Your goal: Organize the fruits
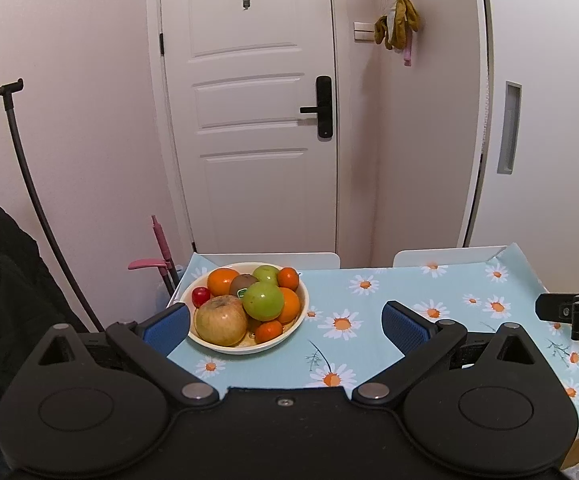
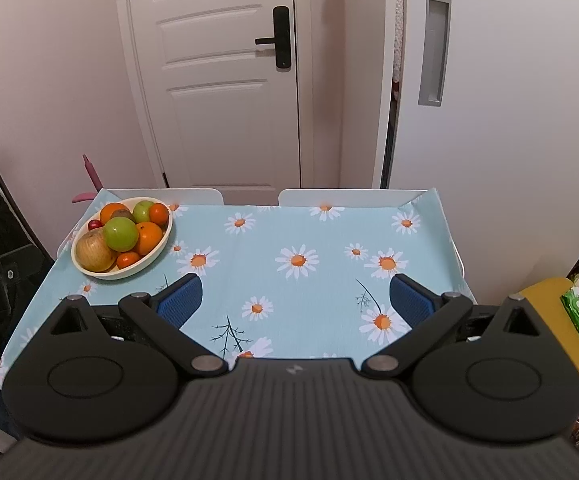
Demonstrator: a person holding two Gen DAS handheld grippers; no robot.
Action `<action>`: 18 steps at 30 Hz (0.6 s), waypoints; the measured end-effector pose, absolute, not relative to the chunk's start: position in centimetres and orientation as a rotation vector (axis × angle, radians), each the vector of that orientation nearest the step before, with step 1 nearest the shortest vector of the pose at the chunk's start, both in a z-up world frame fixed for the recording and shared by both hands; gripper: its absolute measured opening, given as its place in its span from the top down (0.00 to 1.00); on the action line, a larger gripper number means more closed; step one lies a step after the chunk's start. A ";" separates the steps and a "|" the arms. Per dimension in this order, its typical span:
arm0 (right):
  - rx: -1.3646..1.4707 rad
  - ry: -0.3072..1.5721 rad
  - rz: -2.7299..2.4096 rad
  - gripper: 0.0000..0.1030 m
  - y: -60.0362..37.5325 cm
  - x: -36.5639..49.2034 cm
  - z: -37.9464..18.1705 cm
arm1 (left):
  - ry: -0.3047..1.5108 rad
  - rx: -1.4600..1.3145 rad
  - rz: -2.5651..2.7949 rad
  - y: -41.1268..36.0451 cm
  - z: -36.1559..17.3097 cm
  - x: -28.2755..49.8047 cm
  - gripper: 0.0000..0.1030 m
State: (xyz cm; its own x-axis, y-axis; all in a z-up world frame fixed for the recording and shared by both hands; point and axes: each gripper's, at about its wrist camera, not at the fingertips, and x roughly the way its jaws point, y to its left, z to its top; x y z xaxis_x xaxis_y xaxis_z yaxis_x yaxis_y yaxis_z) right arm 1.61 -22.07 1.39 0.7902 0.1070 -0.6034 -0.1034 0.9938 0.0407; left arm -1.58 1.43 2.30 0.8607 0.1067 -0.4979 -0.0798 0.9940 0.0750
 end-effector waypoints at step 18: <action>0.011 0.656 0.109 0.00 -22.0 1.8 1.3 | 0.528 0.052 0.101 1.4 2.3 -1.5 0.00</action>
